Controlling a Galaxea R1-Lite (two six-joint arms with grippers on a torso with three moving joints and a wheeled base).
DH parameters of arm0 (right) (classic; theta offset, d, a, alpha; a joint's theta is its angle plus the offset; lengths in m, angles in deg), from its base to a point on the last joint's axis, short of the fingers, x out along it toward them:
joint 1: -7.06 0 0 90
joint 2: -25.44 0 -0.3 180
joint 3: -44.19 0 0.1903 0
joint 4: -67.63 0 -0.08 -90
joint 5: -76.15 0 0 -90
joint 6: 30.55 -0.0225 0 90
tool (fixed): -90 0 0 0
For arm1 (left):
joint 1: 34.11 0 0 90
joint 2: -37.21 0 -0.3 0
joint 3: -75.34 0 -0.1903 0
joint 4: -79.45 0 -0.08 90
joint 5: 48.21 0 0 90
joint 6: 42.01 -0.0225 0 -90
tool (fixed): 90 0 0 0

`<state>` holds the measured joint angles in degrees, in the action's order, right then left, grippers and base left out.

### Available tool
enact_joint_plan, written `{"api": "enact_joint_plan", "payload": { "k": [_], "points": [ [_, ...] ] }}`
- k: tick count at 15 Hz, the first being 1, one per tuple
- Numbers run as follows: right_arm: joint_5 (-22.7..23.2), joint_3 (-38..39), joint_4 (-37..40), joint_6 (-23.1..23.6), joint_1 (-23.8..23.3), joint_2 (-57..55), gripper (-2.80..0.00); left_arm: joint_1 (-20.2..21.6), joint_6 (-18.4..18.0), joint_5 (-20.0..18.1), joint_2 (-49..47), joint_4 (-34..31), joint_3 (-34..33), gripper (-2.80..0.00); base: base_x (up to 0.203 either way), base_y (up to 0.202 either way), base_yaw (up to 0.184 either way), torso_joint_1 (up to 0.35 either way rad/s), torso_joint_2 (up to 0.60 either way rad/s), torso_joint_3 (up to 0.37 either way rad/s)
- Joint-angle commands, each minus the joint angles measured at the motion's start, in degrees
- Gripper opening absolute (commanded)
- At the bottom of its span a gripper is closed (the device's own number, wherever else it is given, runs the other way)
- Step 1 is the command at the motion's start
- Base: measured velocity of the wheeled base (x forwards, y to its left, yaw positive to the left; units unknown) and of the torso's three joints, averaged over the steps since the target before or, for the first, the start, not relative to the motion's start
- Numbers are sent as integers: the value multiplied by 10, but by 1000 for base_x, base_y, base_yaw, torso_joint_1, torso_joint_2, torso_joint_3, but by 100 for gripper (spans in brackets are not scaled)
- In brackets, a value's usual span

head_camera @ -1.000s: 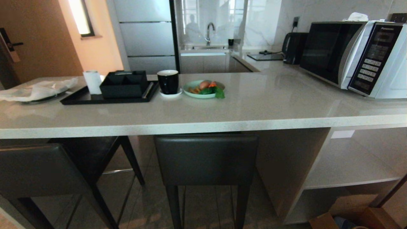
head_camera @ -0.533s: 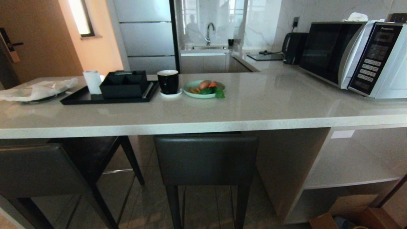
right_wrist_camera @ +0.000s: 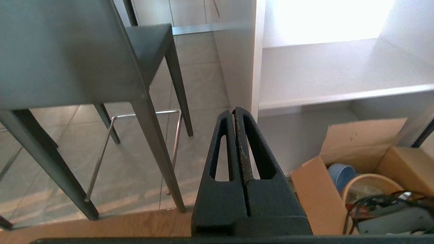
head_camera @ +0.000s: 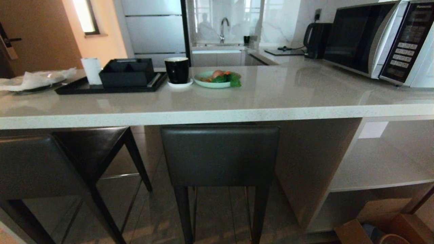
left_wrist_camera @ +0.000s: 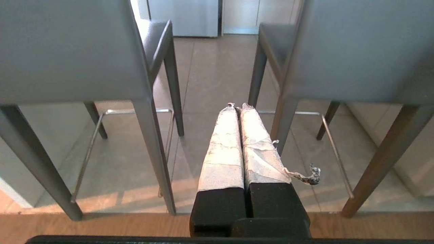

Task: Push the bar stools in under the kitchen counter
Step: Pull the gray chair out from under the dining table

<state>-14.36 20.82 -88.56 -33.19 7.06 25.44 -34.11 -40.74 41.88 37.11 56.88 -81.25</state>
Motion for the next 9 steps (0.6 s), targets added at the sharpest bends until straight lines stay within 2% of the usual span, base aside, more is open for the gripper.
{"api": "enact_joint_plan", "payload": {
  "k": [1,7,9],
  "points": [
    [0,1,0,0,0,0,-280,0,1,0,-1,1,0,-280,0,0,0,-163,466,290],
    [0,1,0,0,0,-1,-280,0,1,0,-1,1,0,-280,0,0,0,-130,443,306],
    [0,1,0,0,0,0,-280,0,1,0,-1,1,0,-280,0,0,0,-45,165,105]
  ]
}}
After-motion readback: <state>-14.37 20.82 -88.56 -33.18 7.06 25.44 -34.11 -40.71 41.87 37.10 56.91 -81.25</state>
